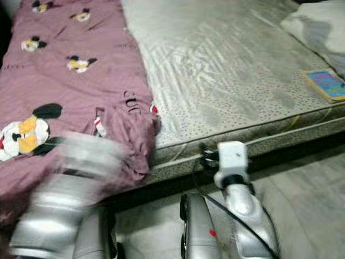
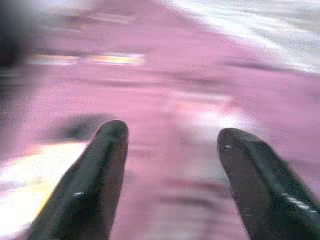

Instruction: Clean up the room

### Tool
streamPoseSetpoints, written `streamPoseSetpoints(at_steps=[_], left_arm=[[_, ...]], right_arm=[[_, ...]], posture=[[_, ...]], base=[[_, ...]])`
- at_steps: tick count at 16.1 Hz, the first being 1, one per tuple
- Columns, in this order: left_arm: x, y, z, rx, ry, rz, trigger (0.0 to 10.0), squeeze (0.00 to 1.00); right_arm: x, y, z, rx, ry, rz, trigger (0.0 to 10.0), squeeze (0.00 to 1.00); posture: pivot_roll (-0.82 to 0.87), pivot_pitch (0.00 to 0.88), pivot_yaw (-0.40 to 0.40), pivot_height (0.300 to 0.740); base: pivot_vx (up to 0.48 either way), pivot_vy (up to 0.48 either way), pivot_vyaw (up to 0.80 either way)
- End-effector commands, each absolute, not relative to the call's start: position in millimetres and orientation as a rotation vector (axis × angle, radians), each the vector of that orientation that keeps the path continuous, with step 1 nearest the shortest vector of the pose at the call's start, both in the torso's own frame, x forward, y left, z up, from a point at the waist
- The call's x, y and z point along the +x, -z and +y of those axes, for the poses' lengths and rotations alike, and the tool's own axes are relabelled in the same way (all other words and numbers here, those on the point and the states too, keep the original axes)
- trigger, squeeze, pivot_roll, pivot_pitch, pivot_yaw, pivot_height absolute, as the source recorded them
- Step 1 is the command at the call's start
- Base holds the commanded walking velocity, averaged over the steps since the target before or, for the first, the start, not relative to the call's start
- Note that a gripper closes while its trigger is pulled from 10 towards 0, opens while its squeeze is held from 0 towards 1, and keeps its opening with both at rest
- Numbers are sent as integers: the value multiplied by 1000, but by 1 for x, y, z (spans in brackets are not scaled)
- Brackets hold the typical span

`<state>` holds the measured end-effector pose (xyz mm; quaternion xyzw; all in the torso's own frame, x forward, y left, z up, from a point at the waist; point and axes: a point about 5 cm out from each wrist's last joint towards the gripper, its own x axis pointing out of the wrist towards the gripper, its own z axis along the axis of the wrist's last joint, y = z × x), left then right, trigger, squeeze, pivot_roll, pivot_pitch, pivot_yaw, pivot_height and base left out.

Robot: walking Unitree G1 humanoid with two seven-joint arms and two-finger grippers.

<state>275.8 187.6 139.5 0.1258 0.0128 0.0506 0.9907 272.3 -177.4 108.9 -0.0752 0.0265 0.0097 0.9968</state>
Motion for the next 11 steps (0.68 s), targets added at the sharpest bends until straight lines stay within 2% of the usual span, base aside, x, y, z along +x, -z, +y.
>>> streamPoseSetpoints(at_steps=[1,3,6,8,11], left_arm=[[271,-135,177,223,-101,14,10000,1000],[265,-134,205,234,-227,9,10000,1000],[274,-120,229,198,-299,51,10000,1000],[289,-117,231,181,-279,62,10000,1000],[319,-116,214,159,-187,49,10000,1000]], right_arm=[[273,-108,-171,-135,-41,50,10000,0],[273,-106,-173,-139,-36,58,10000,0],[272,-106,-175,-143,-34,55,10000,0],[270,-107,-177,-149,-32,52,10000,0],[265,-109,-181,-161,-24,54,10000,0]], posture=[[-7,118,20,557],[-2,120,20,557],[-12,131,10,557],[-19,139,4,557],[-49,168,0,557]], base=[[0,0,0],[0,0,0],[0,0,0],[0,0,0],[0,0,0]])
